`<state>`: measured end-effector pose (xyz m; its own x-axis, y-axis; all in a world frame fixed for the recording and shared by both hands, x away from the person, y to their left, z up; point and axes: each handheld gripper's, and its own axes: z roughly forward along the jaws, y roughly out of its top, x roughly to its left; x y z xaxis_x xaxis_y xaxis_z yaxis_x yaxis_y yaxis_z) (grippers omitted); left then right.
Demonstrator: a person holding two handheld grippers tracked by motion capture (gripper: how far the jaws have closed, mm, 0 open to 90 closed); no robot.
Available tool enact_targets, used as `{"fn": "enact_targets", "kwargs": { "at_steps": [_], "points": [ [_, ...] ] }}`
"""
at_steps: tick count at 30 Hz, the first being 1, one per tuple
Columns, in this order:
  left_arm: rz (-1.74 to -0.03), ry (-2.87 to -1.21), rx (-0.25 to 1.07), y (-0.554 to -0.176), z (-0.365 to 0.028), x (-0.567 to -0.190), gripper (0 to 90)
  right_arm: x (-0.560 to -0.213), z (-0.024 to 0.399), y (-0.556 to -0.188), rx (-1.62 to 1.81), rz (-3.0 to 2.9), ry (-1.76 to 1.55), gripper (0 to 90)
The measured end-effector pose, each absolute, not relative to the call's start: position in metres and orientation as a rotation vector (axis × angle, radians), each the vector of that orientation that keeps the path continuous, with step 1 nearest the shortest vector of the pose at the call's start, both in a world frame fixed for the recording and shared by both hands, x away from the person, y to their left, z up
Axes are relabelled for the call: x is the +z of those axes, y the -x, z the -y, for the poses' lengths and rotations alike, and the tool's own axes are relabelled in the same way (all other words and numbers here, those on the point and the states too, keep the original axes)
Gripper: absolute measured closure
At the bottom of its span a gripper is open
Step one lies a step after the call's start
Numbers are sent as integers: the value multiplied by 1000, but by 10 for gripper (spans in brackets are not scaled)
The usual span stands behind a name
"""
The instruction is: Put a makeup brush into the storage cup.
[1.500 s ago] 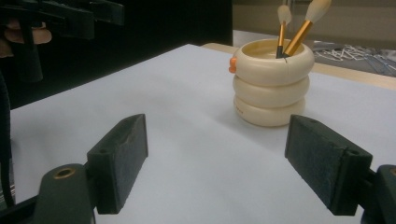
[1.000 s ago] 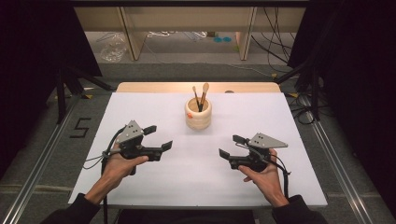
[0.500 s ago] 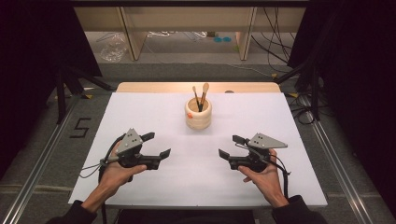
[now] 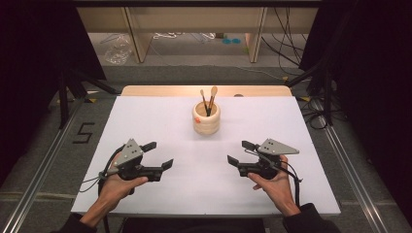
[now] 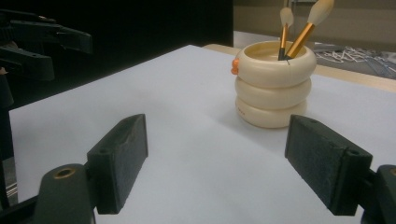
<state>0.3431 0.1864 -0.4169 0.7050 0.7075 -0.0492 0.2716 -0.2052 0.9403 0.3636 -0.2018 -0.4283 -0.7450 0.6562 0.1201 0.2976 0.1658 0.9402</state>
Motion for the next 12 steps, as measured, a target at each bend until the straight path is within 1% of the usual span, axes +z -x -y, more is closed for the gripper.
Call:
{"fn": "enact_targets", "kwargs": {
  "at_steps": [12],
  "points": [
    [-774,-1790,472,-344,-186,-419,161,-428,202,-364,1604,-2132,-913,223]
  ]
}}
